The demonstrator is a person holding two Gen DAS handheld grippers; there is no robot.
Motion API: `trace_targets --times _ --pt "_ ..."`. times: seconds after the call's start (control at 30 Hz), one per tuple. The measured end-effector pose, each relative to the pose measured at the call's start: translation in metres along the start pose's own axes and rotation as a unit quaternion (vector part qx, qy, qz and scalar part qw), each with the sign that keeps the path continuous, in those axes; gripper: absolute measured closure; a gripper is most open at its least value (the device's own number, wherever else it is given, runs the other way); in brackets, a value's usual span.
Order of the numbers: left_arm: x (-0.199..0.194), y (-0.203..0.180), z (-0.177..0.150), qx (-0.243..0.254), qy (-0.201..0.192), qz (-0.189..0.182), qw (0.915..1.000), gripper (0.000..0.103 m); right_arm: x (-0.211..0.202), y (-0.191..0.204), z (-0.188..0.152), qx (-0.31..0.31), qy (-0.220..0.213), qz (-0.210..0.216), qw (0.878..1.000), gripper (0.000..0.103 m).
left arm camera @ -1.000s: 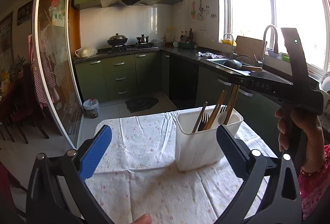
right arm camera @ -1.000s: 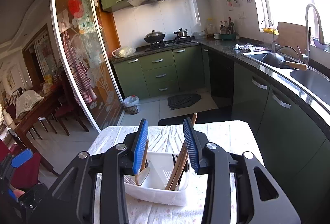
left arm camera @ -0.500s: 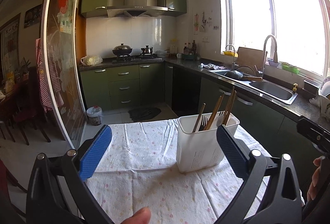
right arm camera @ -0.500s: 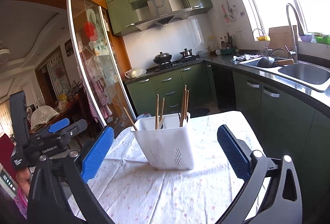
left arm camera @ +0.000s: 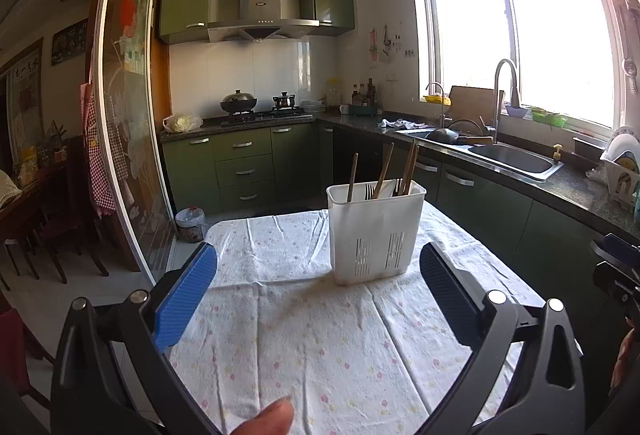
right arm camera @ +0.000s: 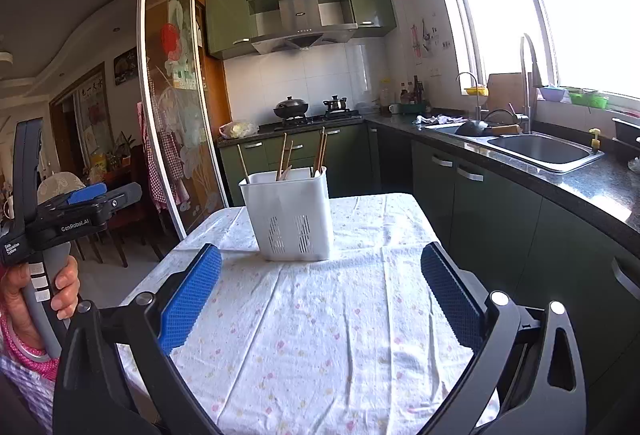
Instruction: Organize utensils
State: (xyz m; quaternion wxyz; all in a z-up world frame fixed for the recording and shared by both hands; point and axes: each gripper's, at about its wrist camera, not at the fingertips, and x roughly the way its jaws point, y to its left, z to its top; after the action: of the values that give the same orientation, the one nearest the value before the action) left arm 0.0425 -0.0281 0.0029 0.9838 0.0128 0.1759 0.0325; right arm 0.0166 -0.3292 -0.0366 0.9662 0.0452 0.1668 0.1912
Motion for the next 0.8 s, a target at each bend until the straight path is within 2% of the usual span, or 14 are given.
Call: trace_targets --times 0.2,0.33,0.5,0.8 --pt "-0.038 0.001 -0.012 -0.009 -0.007 0.0 0.9999 0.007 -0.048 0.003 -0.013 0.004 -0.032 -0.01 0.999 0.004" --pt "-0.058 -0.002 -0.014 -0.009 -0.014 -0.004 0.9998 0.007 -0.065 0.003 -0.01 0.012 -0.049 -0.005 0.999 0.004" --pt "-0.071 -0.004 -0.016 0.002 -0.025 0.003 0.9997 0.007 -0.07 0.003 -0.005 0.014 -0.059 -0.008 0.998 0.004" --pt "-0.064 -0.001 -0.015 -0.006 -0.016 -0.005 0.9998 0.007 -0.058 0.003 -0.002 0.018 -0.045 -0.008 0.999 0.004"
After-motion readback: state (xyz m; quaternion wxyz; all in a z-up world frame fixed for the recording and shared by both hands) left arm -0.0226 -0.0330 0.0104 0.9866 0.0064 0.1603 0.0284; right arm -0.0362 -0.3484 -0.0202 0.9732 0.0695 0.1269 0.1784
